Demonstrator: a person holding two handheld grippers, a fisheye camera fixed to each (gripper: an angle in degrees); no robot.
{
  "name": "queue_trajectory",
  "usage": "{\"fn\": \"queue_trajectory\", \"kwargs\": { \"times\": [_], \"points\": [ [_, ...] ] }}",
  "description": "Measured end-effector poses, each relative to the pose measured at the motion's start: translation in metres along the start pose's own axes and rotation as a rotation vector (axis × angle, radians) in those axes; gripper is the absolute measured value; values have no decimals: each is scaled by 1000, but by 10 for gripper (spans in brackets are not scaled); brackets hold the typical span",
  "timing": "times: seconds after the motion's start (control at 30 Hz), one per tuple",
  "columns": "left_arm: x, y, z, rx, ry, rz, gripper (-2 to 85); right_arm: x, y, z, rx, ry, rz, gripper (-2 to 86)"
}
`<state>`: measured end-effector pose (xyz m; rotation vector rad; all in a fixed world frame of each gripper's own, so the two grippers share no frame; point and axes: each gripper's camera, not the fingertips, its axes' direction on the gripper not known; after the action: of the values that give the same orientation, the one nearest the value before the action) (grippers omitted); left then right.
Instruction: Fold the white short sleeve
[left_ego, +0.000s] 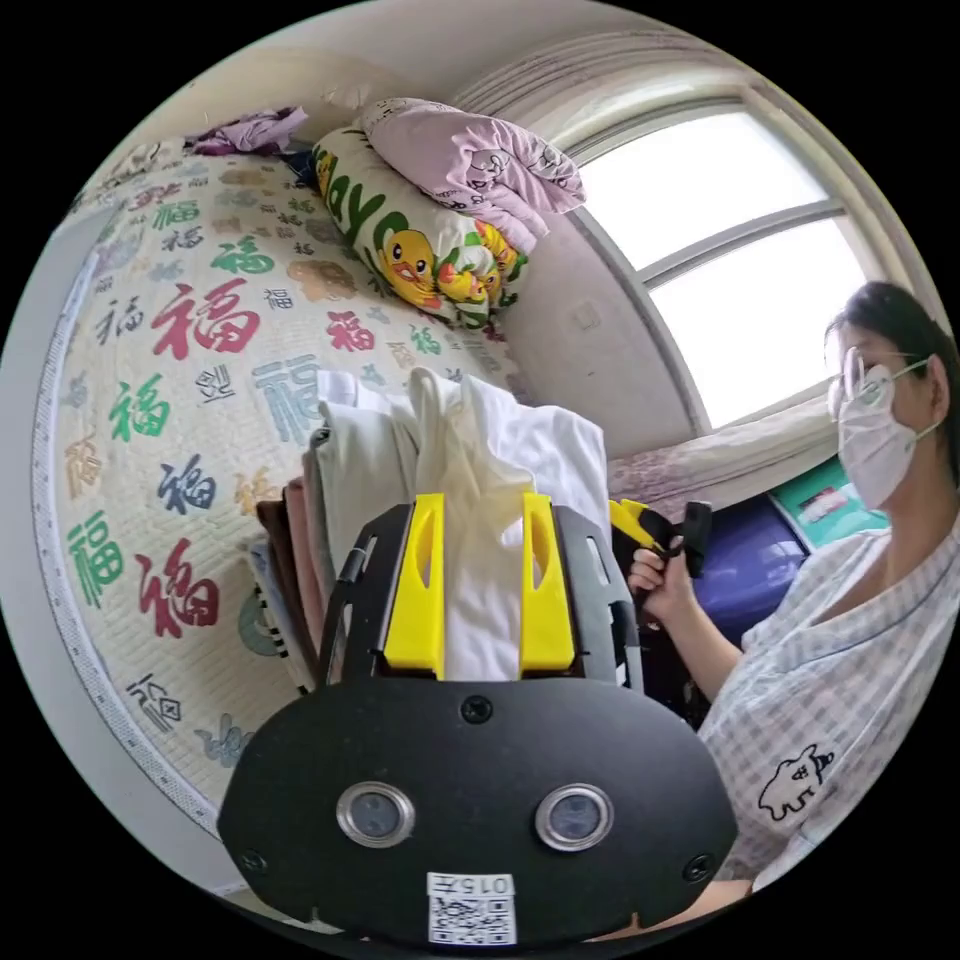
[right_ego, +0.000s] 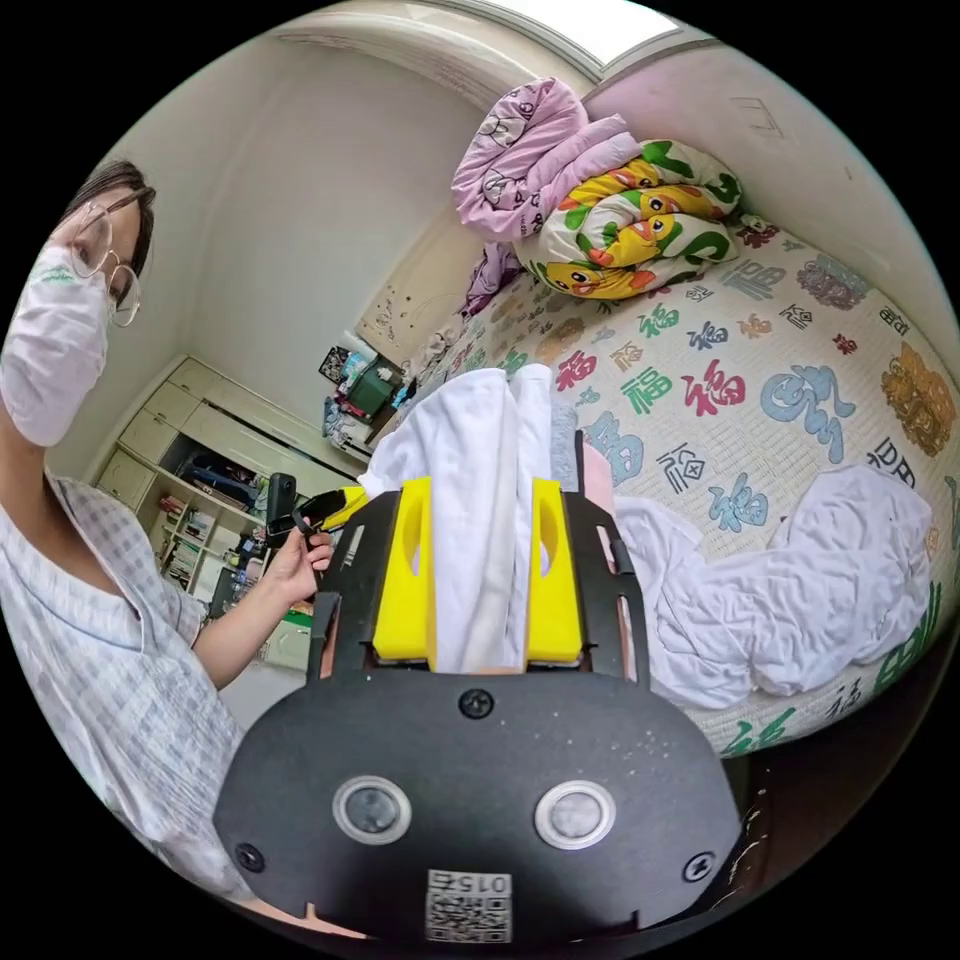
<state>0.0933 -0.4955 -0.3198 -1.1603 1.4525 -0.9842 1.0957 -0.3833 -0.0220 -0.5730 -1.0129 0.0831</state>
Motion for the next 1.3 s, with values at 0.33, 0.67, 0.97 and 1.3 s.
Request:
{"fn": "queue_trajectory", "kwargs": {
  "times": [0.33, 0.67, 0.97, 1.3],
  "points": [
    [-30, -16, 5, 91, -93, 153, 188, -25, -2, 44, 53, 58, -57, 120],
    [-82, 5, 13, 108, 42, 89, 27, -122, 13, 39, 131, 71, -121, 17],
    [-116, 71, -38, 203, 52, 151, 17, -297, 12, 27, 210, -35, -270, 6],
    [-223, 145, -119, 311, 441, 108, 171, -644, 4, 108, 77, -443, -678, 5]
  ]
}}
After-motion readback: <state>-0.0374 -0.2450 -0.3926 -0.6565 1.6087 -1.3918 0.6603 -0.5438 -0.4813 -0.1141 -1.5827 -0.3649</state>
